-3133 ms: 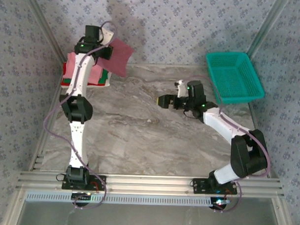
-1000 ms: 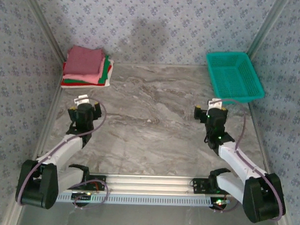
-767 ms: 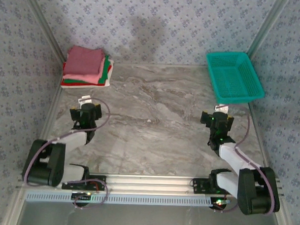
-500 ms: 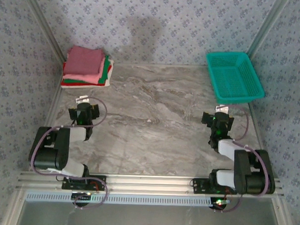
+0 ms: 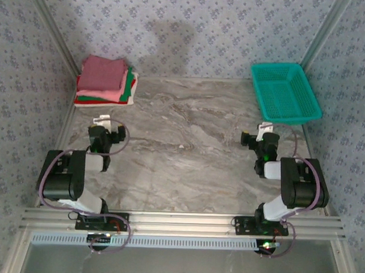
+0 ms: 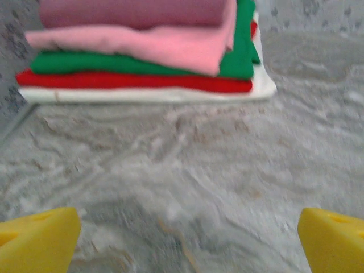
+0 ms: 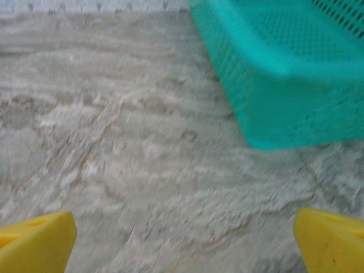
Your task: Fold and stack the t-shirts
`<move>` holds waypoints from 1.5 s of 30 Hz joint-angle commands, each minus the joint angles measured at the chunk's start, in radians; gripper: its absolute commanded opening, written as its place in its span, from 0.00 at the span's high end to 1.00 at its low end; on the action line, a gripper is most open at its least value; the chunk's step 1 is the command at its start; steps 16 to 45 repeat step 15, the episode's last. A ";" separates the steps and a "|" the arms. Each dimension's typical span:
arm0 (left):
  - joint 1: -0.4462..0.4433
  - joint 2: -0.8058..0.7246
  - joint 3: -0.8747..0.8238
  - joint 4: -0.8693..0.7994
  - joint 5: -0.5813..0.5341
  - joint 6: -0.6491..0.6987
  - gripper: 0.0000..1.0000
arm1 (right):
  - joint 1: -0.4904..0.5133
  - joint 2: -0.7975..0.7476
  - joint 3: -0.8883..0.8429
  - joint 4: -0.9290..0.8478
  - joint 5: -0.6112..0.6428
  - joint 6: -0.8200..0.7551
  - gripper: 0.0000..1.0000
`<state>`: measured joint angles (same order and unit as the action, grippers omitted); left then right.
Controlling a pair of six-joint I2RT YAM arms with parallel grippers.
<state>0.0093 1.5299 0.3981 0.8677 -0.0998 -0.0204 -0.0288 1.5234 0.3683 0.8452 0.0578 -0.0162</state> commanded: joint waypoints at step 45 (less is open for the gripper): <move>0.011 0.004 0.015 -0.052 0.049 -0.012 0.02 | -0.002 0.001 0.023 -0.028 -0.021 -0.005 0.00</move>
